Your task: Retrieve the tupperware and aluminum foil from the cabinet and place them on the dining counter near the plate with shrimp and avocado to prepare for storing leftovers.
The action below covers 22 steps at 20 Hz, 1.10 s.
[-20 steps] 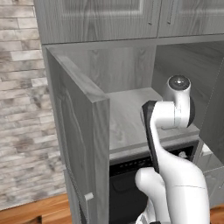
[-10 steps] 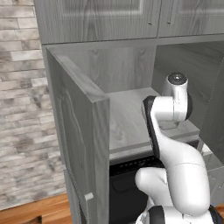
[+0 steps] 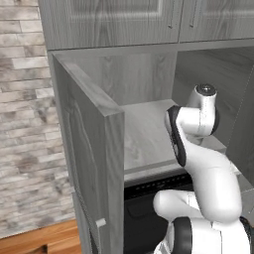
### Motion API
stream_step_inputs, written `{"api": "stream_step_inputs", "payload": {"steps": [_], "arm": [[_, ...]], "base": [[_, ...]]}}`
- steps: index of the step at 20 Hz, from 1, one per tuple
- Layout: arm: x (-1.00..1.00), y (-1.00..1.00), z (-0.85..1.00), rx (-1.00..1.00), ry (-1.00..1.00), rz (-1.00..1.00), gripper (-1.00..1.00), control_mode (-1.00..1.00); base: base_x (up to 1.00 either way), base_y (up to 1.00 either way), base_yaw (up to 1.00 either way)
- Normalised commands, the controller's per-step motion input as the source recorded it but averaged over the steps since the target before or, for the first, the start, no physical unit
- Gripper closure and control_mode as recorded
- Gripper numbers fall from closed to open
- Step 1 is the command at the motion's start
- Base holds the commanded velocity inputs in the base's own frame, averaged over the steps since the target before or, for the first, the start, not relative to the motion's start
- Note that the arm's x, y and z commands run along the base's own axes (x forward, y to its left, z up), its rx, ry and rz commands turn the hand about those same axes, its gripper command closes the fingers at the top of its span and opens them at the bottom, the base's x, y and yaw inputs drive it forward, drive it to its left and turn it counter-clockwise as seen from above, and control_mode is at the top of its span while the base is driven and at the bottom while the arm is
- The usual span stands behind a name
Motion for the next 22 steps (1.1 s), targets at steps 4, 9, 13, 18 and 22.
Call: {"api": "stream_step_inputs", "payload": {"steps": [4,9,13,18,22], "arm": [[0.37,0.00,-0.26,0.13,0.02,-0.06,-1.00,-1.00],[0.39,0.00,-0.24,0.11,0.05,0.00,-1.00,-1.00],[0.24,0.00,-0.23,0.03,0.01,0.00,-1.00,-1.00],[0.20,0.00,-0.22,0.00,0.01,0.00,-1.00,-1.00],[0.19,0.00,-0.24,0.00,0.05,0.00,-1.00,-1.00]], "base": [[0.00,0.00,0.00],[0.00,0.00,0.00],[0.00,0.00,0.00],[0.00,0.00,0.00],[0.00,0.00,0.00]]}}
